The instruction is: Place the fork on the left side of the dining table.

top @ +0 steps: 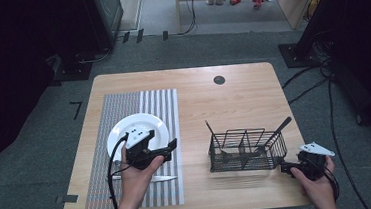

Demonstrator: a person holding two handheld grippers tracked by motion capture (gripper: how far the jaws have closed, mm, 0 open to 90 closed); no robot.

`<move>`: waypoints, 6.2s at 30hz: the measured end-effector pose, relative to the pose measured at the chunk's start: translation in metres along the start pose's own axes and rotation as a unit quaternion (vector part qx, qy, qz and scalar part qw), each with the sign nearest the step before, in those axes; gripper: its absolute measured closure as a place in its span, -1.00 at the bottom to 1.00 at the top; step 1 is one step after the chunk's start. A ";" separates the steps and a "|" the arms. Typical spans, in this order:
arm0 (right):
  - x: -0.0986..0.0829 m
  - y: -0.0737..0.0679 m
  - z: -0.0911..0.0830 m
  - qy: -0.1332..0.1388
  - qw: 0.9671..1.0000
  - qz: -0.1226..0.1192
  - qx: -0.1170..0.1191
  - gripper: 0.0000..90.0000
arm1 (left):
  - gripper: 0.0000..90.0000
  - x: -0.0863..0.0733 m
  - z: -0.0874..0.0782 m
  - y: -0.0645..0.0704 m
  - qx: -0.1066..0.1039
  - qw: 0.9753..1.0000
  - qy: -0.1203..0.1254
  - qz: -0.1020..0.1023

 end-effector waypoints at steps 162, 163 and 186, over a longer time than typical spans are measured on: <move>0.000 0.000 0.000 0.000 1.000 0.002 0.000 -0.99 | 0.97 0.065 0.058 -0.220 -0.073 0.947 0.142 -0.278; 0.000 0.000 0.000 0.000 1.000 0.002 0.000 -0.99 | 0.97 0.064 0.059 -0.223 -0.072 0.945 0.141 -0.285; 0.000 0.000 0.000 0.000 1.000 0.002 0.000 -0.99 | 0.94 0.028 0.079 -0.276 -0.081 0.912 0.104 -0.387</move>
Point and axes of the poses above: each handheld gripper's, and its own axes: z roughly forward along the jaws, x roughly out of its top, y roughly to its right, the point moved 2 cm from there along z, roughly forward along the jaws, and after that the axes turned 11 degrees about -y, right-handed, at the moved point
